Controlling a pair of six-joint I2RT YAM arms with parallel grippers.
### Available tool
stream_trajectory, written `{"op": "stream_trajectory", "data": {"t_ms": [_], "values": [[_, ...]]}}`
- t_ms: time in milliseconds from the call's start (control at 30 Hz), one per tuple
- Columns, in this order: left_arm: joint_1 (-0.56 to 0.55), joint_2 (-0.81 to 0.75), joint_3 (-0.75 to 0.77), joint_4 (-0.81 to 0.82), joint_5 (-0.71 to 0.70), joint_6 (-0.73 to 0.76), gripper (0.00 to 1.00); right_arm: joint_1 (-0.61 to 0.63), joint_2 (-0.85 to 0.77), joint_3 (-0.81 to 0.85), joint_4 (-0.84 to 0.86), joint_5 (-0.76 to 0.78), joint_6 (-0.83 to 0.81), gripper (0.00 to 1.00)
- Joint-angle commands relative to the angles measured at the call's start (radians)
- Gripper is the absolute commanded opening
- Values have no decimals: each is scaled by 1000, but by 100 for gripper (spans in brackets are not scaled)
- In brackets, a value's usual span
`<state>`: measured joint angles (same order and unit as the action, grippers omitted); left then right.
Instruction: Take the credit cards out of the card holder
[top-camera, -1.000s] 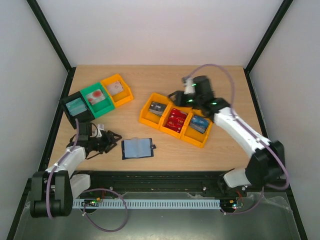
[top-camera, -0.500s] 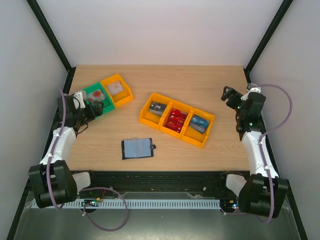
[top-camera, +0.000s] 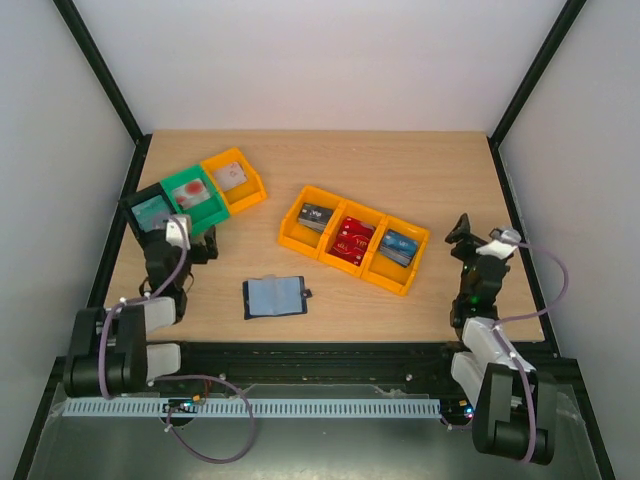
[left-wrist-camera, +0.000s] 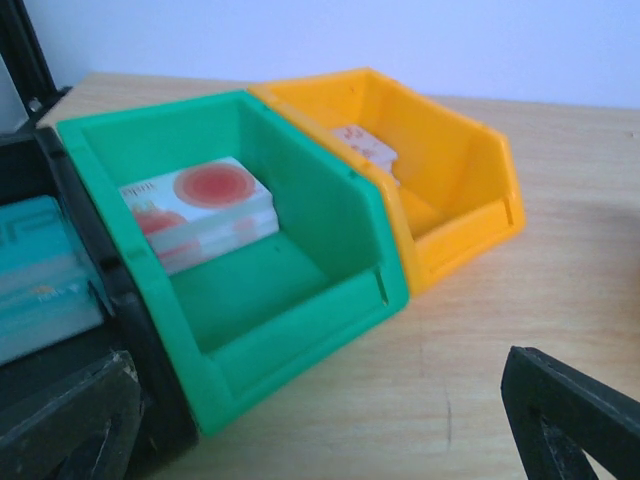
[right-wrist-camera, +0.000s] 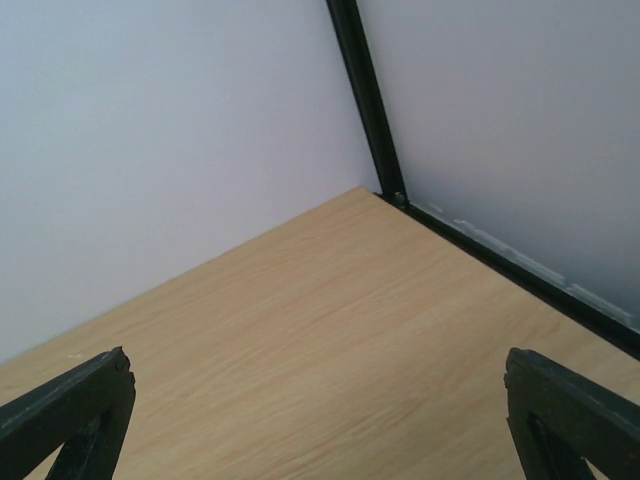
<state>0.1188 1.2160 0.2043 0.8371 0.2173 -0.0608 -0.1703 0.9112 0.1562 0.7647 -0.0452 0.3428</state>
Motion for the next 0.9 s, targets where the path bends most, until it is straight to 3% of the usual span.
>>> {"op": "stream_trajectory", "data": {"t_ms": [0,267,333,400,500,533,633,800,867], "values": [[-86,72,-77,403,-173,52,99,0,38,-124,379,94,-80,99],[-189,206,-132,675,-320,87,99,0,327,-143,628,-100,-71,99],[-180,206,-114,639,-341,69,99,0,419,-167,763,-93,-63,99],[-150,165,-87,555,-314,43,99,2,534,-165,880,-204,-95,99],[-79,29,-15,255,-234,36,99,21,717,-165,1106,-244,-112,99],[-60,-7,-8,203,-221,38,99,17,720,-167,1112,-237,-107,99],[-15,-28,-47,214,-150,30,99,19,619,-120,878,-238,-133,99],[-48,51,-136,513,-132,9,99,22,642,-96,871,-262,-133,98],[-115,129,-153,632,-170,65,100,22,641,-92,862,-262,-135,99]]}}
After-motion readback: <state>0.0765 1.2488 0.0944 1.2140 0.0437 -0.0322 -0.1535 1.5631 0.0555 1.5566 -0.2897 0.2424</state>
